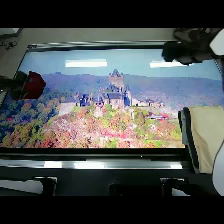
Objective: Fold the shirts.
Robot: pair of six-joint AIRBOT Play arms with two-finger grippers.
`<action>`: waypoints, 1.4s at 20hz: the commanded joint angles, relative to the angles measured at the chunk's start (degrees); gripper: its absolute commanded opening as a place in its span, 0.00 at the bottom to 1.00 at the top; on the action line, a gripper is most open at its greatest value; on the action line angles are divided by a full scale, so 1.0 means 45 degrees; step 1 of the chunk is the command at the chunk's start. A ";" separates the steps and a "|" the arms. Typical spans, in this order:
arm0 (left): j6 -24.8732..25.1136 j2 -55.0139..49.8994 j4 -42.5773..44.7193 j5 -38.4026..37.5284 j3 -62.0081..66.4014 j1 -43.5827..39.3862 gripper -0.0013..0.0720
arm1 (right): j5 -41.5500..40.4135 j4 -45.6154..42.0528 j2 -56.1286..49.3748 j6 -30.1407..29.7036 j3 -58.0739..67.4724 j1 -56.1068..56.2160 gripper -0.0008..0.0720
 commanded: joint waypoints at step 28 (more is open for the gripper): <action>0.7859 0.8077 -0.4420 -0.0894 -0.0189 -0.7286 0.06 | 0.2671 -0.1457 0.3084 -0.2773 0.0005 -0.0005 0.93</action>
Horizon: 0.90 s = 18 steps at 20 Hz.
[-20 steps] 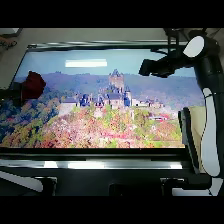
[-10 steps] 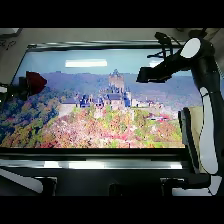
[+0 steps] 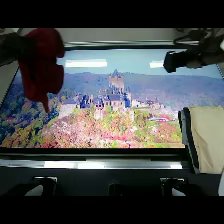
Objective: Fold the shirts.
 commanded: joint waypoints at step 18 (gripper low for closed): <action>0.0029 -0.5246 -0.1341 -0.2637 -0.2239 -0.6868 0.99 | 0.4915 -0.1171 0.0568 0.1525 -0.0010 0.0000 0.93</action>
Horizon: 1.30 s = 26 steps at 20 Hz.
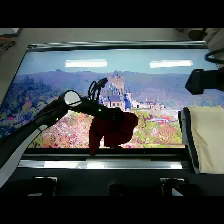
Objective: Fold the shirts.
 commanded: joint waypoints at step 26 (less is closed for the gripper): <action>-0.0471 0.2079 0.1564 0.1545 -0.8121 0.1627 0.06 | -0.6397 0.7713 -0.6800 -0.0214 -0.8714 0.0228 0.31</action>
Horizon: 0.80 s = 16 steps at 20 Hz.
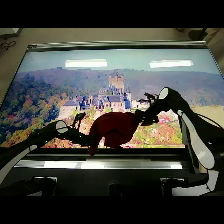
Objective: Fold the shirts.
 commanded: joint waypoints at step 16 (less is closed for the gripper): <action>-0.3453 0.6120 0.8432 0.1078 1.4877 -0.0277 0.06 | -0.6173 -0.0913 1.0370 -0.2710 0.7155 -0.0442 0.06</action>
